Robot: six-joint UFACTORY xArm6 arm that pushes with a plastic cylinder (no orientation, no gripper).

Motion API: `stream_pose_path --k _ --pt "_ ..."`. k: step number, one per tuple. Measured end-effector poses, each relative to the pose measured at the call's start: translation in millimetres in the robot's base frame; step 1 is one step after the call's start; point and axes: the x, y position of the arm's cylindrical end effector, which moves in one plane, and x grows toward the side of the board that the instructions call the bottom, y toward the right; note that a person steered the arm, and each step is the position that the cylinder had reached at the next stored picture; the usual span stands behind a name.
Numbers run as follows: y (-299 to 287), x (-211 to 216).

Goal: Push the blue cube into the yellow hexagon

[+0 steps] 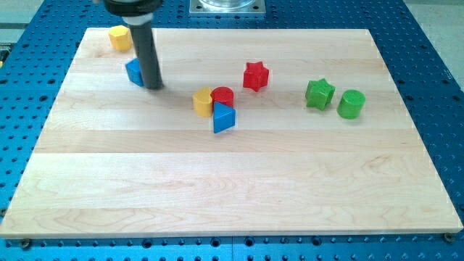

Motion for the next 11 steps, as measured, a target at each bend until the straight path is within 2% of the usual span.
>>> stream_pose_path --k 1,2,3,5,7,8,9,11 --pt "-34.2 1.4" --pt "-36.2 19.9" --pt "-68.6 5.1" --pt "-8.9 -4.3" --pt "21.1 -32.7" --pt "-35.2 -49.1" --pt "0.2 -60.3" --pt "195.2 -69.1"
